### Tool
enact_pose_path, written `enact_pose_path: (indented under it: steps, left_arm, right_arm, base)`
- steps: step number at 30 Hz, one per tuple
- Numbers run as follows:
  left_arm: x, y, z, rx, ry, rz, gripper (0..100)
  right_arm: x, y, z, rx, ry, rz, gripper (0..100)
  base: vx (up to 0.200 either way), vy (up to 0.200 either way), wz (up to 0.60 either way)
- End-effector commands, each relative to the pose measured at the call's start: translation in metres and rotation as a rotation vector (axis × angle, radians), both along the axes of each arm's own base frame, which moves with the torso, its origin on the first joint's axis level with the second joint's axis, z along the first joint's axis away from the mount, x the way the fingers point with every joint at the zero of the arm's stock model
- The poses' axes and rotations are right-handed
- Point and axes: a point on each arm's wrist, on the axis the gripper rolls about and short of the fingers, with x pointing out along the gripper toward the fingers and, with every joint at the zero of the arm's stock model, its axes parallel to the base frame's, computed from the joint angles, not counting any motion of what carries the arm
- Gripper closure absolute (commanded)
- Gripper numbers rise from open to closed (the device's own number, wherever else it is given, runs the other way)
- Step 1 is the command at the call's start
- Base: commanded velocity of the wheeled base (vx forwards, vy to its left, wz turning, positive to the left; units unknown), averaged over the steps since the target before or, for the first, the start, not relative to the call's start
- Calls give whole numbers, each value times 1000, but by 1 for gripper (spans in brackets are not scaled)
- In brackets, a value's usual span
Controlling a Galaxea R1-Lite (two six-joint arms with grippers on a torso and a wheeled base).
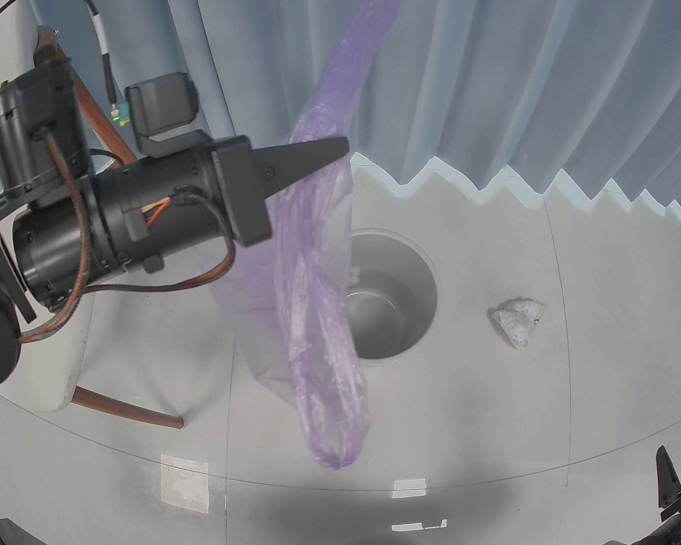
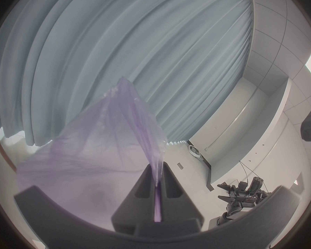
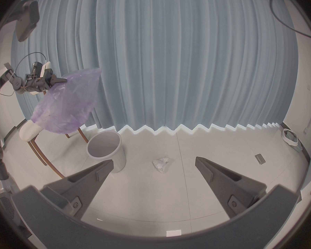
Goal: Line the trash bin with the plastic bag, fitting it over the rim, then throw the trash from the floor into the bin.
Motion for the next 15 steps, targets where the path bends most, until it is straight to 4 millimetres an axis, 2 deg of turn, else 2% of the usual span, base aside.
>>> enact_pose_path:
  steps: [1,6,8,10,12,14,15]
  left_arm:
    - [25,-18,-5,11,17,6,100]
    - [37,-21,-10,20,26,21,100]
    - [46,-25,-22,41,54,30,100]
    - [50,-25,-26,49,63,38,100]
    - [66,-19,-45,92,100,83,100]
    - [70,-18,-50,104,101,97,100]
    - [80,-13,-58,135,93,148,100]
  right_arm:
    - [0,0,-5,0,0,0,0]
    - [0,0,-5,0,0,0,0]
    - [0,0,-5,0,0,0,0]
    - [0,0,-5,0,0,0,0]
    - [0,0,-5,0,0,0,0]
    - [0,0,-5,0,0,0,0]
    - [0,0,-5,0,0,0,0]
  base:
    - [0,0,0]
    - [0,0,0]
    - [0,0,0]
    - [0,0,0]
    - [0,0,0]
    - [0,0,0]
    - [0,0,0]
